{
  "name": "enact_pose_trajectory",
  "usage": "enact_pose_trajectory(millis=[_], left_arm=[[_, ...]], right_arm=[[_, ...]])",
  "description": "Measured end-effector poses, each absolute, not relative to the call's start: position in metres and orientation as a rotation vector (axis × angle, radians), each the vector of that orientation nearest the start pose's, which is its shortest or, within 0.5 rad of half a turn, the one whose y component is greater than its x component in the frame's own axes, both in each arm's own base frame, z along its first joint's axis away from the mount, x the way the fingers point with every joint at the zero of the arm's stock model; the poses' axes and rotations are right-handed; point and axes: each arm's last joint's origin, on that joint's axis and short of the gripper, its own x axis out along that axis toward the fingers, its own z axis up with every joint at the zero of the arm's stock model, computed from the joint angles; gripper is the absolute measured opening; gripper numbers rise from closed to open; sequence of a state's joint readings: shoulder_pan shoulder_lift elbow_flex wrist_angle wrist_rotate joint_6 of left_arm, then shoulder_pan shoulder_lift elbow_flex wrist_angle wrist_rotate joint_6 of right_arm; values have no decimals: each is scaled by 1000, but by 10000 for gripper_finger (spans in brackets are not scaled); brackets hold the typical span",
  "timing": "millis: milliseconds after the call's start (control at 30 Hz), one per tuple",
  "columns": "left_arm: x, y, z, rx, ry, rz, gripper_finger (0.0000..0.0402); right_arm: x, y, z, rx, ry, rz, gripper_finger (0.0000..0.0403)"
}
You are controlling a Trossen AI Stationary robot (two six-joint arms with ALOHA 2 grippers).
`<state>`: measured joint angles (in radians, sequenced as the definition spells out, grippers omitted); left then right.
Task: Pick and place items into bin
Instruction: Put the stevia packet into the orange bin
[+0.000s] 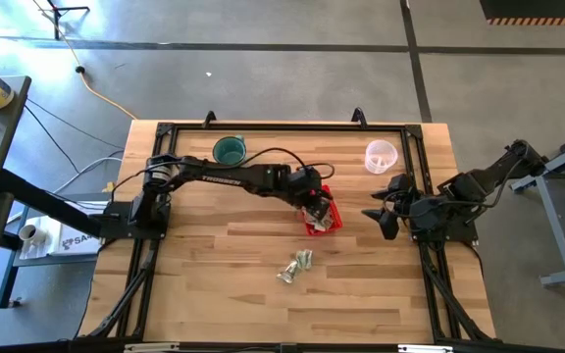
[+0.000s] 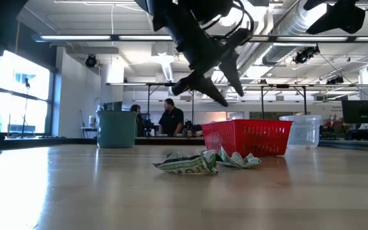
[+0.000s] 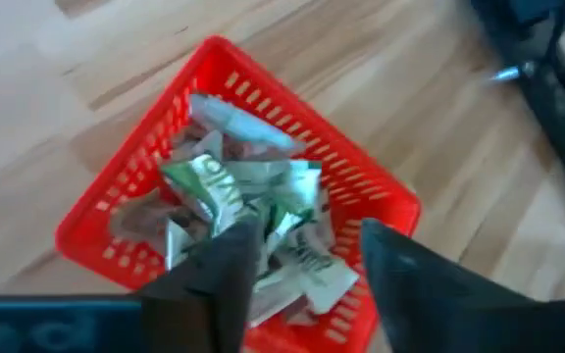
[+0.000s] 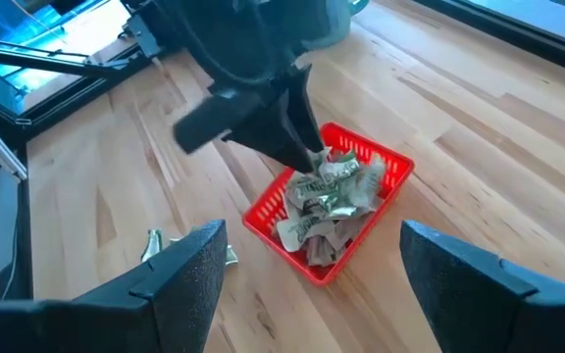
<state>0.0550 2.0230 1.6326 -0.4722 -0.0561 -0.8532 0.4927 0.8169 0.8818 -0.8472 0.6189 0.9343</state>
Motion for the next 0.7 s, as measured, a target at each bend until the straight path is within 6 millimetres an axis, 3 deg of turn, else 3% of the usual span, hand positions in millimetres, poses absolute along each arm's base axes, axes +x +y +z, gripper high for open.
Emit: enact_pose_trajectory(millis=[167, 300, 500, 700], left_arm=[[450, 20, 238, -847, 741, 358, 280], [447, 0, 247, -880, 797, 201, 300], [431, -51, 246, -793, 962, 113, 287], [421, -94, 247, -795, 989, 144, 256]], right_arm=[[135, 53, 307, 486, 552, -410, 293], [135, 53, 306, 486, 555, -410, 293], [135, 54, 305, 490, 573, -400, 293], [135, 54, 306, 502, 569, -403, 293]])
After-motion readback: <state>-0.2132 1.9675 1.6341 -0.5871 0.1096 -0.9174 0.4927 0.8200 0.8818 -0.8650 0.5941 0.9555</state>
